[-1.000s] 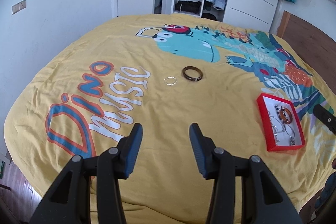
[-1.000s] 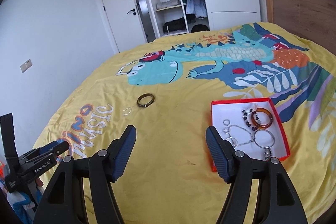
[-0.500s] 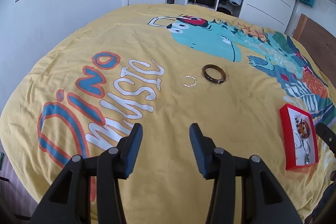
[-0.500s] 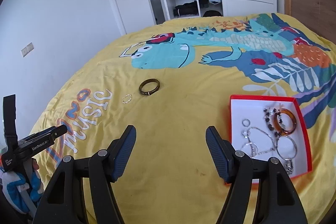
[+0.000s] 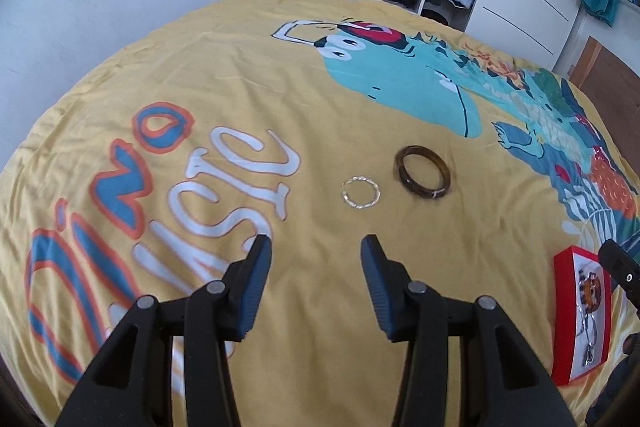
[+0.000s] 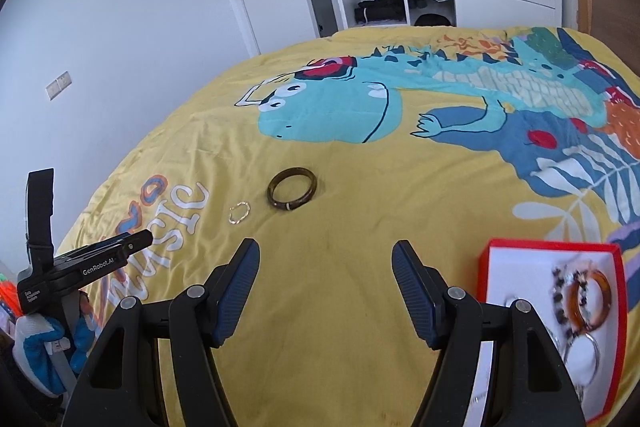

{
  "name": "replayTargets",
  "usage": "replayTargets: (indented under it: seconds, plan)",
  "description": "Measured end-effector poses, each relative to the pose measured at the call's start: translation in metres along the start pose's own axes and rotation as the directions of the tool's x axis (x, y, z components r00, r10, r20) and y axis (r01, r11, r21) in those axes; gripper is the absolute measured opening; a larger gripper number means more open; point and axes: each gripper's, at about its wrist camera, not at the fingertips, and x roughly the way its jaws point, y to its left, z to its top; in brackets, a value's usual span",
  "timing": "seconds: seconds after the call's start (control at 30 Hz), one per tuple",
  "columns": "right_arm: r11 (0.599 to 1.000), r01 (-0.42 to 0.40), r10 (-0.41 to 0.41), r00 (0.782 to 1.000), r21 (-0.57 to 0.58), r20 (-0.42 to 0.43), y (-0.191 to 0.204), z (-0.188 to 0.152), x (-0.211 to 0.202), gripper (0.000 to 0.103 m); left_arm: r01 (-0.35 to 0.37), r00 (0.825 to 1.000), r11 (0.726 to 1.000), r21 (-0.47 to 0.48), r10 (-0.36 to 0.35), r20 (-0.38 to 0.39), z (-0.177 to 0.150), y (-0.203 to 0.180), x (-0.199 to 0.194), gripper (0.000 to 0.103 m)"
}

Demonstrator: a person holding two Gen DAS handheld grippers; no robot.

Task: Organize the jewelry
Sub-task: 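Withdraw both tools from the box back toward the remaining jewelry, then grasp the second twisted silver hoop with the left tool while the right tool grasps the brown tortoiseshell bangle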

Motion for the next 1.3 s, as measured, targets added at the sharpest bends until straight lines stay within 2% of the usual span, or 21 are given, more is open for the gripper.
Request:
replayTargets:
  seconds: [0.4,0.57,0.83,1.1,1.3]
  plan:
    - [0.999,-0.034,0.033,0.999,-0.007,-0.017,-0.003,0.027,0.075,0.066,0.048,0.997,0.999,0.002,-0.047,-0.059,0.019,-0.007,0.078,0.044]
    - [0.999,-0.045,0.045,0.999,-0.005,-0.028,-0.004,0.029,0.101,0.066,0.066,0.996,0.998,-0.014,-0.066,-0.061,0.024,-0.009,0.098,0.044]
    - [0.999,-0.054,0.054,0.998,-0.003,-0.044,-0.004,0.035,0.133,0.064,0.055,0.995,0.998,-0.016,-0.056,-0.084,0.022,-0.009,0.128,0.043]
    - [0.998,-0.059,0.057,0.995,-0.018,-0.082,-0.003,0.036,0.164,0.058,0.023,0.995,1.0,0.017,-0.021,-0.094,0.02,-0.009,0.145,0.021]
    - [0.997,-0.075,0.073,0.99,-0.01,-0.12,-0.001,0.037,0.189,0.05,0.014,0.998,0.999,0.033,-0.013,-0.057,0.015,-0.009,0.149,0.018]
